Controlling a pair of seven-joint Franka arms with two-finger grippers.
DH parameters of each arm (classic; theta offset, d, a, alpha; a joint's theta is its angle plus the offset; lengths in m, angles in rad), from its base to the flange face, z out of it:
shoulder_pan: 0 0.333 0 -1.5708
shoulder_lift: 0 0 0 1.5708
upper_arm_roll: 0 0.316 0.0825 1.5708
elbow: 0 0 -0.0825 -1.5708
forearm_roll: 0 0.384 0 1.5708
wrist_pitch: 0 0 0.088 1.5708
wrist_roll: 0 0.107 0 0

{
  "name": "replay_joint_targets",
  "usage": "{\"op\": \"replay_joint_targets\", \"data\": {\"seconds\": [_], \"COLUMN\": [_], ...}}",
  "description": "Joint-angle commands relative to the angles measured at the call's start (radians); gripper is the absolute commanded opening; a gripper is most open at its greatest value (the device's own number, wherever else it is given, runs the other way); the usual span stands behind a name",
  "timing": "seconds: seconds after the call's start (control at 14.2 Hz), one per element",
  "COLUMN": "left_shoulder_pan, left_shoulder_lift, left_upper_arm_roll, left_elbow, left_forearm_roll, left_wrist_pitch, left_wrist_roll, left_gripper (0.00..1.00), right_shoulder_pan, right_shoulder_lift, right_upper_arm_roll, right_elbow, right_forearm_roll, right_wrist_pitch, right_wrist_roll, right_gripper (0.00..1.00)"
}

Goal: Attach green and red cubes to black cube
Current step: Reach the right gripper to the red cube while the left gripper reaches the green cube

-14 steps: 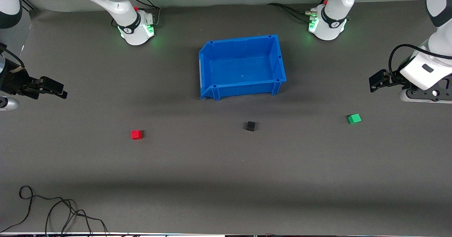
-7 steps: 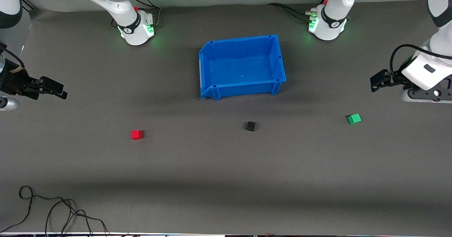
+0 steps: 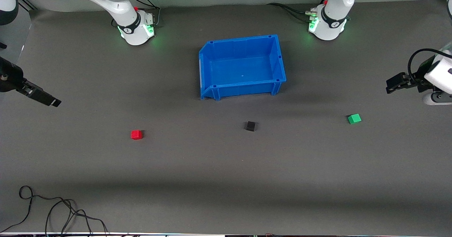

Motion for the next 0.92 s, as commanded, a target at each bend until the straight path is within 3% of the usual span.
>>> {"op": "replay_joint_targets", "data": {"seconds": [0.0, 0.14, 0.49, 0.64, 0.85], "left_shoulder_pan": [0.039, 0.056, 0.078, 0.079, 0.082], "left_shoulder_lift": [0.055, 0.096, 0.168, 0.194, 0.227], "left_upper_arm_roll": [-0.007, -0.007, -0.007, -0.007, -0.005], "left_elbow": [0.013, 0.01, -0.093, -0.142, -0.194], "left_forearm_roll": [0.015, 0.016, 0.018, 0.018, 0.019], "left_wrist_pitch": [0.002, 0.022, 0.163, 0.241, 0.324], "left_wrist_roll": [0.013, 0.012, 0.007, 0.007, 0.007], "left_gripper": [1.0, 1.0, 1.0, 1.0, 1.0], "right_shoulder_pan": [-0.009, -0.012, -0.014, -0.011, -0.011], "right_shoulder_lift": [0.03, 0.05, 0.131, 0.163, 0.165], "right_upper_arm_roll": [0.01, 0.008, 0.001, 0.001, 0.002], "right_elbow": [0.029, 0.023, -0.052, -0.109, -0.294], "right_forearm_roll": [0.055, 0.131, 0.244, 0.26, 0.307], "right_wrist_pitch": [-0.028, -0.034, 0.018, 0.11, 0.333], "right_wrist_roll": [0.36, 0.513, 0.596, 0.601, 0.581], "right_gripper": [1.0, 1.0, 1.0, 1.0, 1.0]}}
